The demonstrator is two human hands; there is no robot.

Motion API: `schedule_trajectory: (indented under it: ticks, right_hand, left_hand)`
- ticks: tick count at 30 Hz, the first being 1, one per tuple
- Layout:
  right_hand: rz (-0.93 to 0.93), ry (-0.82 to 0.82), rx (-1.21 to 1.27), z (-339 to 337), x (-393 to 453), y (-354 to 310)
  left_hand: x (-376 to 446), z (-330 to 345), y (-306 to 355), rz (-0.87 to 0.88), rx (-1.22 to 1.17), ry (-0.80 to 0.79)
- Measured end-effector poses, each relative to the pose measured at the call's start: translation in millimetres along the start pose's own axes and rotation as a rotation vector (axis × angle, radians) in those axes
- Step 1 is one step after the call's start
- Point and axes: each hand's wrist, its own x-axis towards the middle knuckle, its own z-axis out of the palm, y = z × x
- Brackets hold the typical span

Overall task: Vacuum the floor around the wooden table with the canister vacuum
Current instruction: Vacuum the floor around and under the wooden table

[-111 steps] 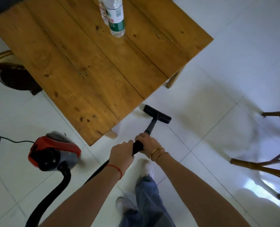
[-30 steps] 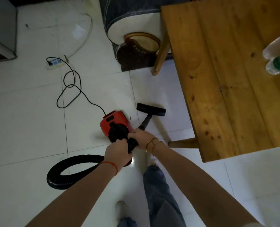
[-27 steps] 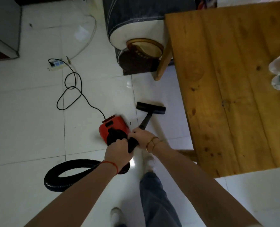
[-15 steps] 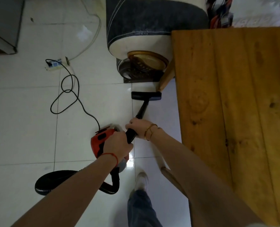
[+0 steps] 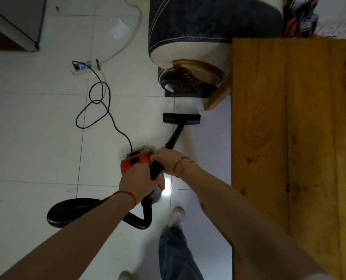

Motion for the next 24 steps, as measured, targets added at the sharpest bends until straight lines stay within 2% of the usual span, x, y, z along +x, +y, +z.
schedule_trajectory:
  ticks: [5,15,24]
  right_hand:
    - [-0.069,0.022,-0.017,-5.8,-4.9,-11.9]
    - [0.027,0.071,-0.036,-15.8,21.1,40.2]
    - [0.075,0.125,-0.023,-22.2,29.8,67.7]
  left_hand:
    - [-8.0,-2.5,-8.2,-0.002,-0.032,-0.001]
    - [44.5,-0.4,11.0,0.035,-0.066,0.067]
    - [68.6,-15.2,27.7,0.079,0.037,0.06]
